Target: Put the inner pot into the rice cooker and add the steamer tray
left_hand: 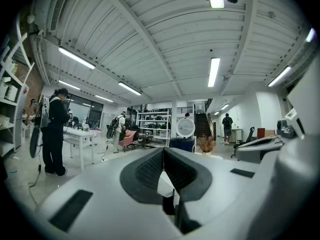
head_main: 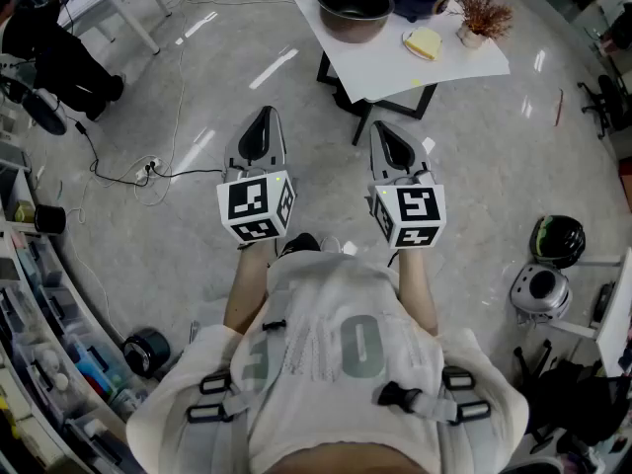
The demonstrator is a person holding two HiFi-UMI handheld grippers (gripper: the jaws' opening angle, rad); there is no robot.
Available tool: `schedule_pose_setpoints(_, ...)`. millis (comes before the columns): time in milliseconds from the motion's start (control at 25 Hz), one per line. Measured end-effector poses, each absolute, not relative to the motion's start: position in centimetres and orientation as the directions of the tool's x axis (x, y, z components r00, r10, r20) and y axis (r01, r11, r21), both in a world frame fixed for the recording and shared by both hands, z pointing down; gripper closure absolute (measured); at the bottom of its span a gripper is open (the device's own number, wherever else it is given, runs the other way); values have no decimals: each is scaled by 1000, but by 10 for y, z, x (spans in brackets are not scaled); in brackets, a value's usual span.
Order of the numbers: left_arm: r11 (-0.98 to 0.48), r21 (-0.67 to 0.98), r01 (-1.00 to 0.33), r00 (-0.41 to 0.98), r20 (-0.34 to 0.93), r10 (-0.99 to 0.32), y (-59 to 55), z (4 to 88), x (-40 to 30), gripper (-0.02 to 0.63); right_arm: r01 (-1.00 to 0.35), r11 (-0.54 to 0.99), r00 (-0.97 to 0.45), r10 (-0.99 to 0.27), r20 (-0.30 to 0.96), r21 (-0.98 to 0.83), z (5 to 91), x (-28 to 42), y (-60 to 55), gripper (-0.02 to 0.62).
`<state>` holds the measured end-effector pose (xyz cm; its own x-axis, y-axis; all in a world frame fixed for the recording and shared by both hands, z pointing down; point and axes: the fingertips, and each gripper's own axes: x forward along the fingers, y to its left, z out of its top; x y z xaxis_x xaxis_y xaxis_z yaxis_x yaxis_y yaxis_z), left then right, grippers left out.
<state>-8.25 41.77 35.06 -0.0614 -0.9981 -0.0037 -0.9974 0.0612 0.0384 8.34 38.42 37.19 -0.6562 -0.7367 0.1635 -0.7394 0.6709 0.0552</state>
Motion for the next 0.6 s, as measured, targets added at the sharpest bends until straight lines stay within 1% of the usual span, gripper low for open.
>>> schedule_pose_setpoints(480,83,68,-994,-82,23,-996,411,359,-88,584,-741,671,-657,-734,171,34,377,86,371,589)
schedule_pose_setpoints(600,87,74,-993,-85,29,-996,409,361,-89,584,-740,672,-665,-732,149,4,374,87,369,589)
